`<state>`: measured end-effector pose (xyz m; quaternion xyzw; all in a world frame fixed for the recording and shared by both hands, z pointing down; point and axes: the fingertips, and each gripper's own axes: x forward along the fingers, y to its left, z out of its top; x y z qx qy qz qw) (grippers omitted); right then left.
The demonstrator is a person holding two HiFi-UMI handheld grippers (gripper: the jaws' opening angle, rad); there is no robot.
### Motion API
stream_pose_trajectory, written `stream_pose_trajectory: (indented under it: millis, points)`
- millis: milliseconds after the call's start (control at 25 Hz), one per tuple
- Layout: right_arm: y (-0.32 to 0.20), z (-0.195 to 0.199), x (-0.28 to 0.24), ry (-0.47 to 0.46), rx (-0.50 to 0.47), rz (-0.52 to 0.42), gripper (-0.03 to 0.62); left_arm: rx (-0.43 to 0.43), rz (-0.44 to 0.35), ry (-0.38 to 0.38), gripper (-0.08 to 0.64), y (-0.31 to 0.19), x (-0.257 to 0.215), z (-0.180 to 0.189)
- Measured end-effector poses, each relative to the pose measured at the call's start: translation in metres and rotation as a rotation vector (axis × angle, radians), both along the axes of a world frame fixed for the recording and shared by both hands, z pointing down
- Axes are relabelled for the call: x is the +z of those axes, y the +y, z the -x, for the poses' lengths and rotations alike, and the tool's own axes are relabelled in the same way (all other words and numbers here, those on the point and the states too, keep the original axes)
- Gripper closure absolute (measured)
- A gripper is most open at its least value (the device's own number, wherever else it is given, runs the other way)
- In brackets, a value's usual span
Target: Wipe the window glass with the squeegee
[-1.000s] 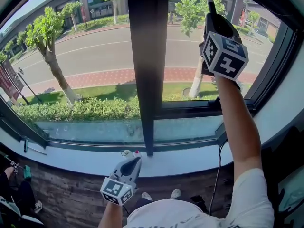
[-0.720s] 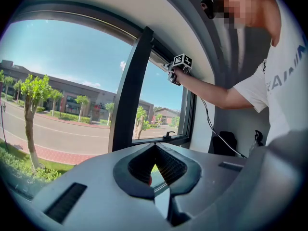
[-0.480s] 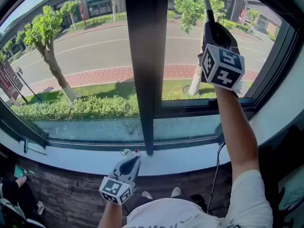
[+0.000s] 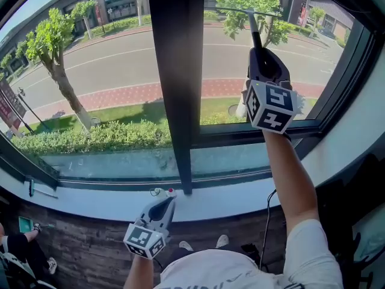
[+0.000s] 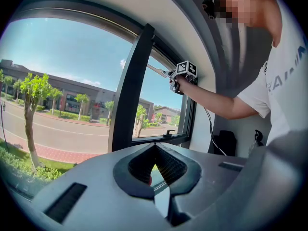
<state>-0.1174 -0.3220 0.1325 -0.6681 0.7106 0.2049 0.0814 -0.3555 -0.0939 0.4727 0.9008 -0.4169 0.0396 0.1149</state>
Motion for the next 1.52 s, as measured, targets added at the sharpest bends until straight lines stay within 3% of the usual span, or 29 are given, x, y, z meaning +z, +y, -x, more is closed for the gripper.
stream_pose_trajectory:
  millis: [1520]
  points:
    - [0.011,-0.004,0.196,0.033,-0.001,0.284,0.492,0.018,0.032,-0.024,0.545,0.004,0.009,-0.013]
